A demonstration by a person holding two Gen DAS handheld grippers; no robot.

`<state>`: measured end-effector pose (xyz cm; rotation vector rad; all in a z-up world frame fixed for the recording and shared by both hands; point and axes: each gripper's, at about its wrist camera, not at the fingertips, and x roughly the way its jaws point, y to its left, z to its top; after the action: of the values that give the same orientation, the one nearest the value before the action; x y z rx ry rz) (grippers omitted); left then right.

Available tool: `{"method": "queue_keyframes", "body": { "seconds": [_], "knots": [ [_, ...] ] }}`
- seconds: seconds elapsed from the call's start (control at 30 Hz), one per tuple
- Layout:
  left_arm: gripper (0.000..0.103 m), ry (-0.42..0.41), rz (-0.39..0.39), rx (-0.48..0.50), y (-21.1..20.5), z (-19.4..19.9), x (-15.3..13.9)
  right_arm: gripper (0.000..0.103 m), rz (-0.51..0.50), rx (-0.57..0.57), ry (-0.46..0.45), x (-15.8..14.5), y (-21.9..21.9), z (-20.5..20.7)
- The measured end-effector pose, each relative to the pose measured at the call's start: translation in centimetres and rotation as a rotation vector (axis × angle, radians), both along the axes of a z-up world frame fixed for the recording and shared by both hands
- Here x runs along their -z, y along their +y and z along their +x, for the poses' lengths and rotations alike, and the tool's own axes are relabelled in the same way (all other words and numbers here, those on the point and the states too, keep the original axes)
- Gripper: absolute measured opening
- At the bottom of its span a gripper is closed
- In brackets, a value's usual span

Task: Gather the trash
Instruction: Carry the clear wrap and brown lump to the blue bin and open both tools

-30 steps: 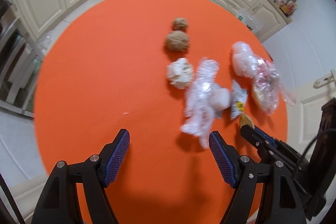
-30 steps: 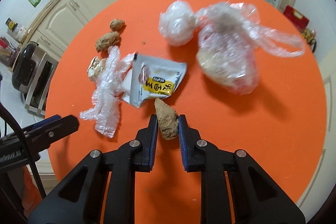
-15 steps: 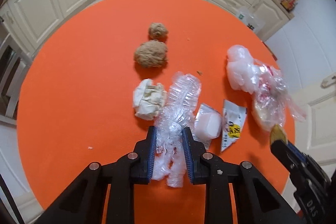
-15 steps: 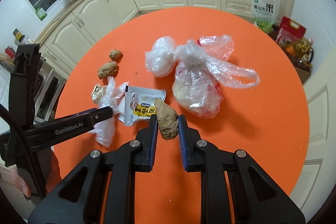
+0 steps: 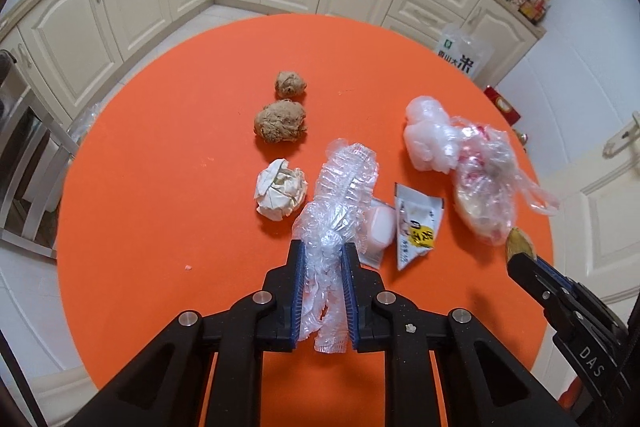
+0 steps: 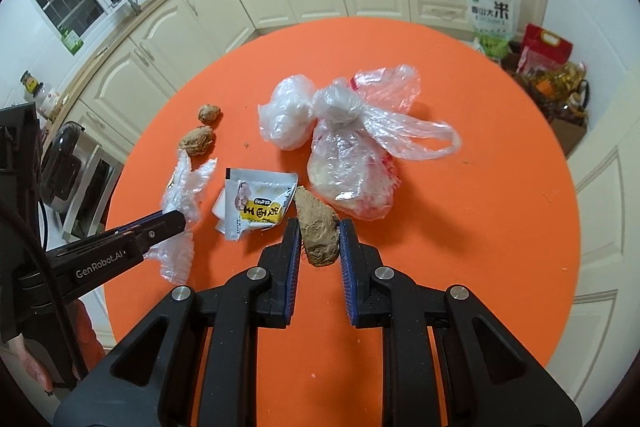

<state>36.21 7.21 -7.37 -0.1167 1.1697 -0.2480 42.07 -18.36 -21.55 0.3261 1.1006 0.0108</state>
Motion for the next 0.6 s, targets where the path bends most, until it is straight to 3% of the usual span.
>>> {"method": "queue_keyframes", "body": {
  "seconds": [0.33,0.6],
  "knots": [
    [0.014,-0.089,-0.004,0.049,-2.5,-4.8,-3.4,0.018,-0.030,0.020,-0.083,-3.8,-0.4,-5.2],
    [0.014,-0.146,-0.019,0.180,-7.3,-9.4,-5.5,0.018,-0.039,0.102,-0.130,-6.0,-2.9,-10.1]
  ]
}}
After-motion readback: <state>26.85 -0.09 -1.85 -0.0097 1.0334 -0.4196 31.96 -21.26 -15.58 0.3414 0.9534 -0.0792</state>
